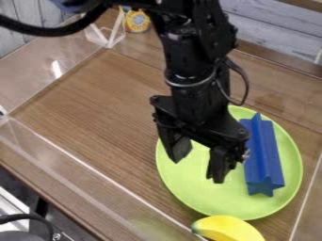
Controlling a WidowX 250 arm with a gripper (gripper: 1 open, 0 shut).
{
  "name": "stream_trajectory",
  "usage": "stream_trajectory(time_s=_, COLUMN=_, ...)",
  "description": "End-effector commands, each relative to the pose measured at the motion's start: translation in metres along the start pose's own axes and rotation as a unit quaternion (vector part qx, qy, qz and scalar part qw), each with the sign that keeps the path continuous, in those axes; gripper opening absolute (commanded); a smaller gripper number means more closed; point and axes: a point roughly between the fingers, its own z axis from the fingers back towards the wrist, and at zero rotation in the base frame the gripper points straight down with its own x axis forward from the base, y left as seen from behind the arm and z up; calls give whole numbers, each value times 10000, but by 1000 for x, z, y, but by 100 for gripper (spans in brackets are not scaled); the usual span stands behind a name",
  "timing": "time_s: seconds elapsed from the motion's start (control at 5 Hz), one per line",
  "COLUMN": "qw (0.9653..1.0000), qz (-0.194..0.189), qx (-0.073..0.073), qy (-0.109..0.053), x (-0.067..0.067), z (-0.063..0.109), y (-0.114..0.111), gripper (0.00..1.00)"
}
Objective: Put the banana in the green plate
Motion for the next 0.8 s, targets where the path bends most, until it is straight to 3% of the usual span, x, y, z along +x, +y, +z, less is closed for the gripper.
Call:
stream_trajectory(time_s=0.0, qw=9998, qz=-30, qx=-32, qy=-172, x=10, z=9, y=0, gripper=100)
stream_trajectory(time_s=0.6, qw=9999, qz=-137, qx=-28, qy=-84, x=12, z=6, y=2, gripper=100)
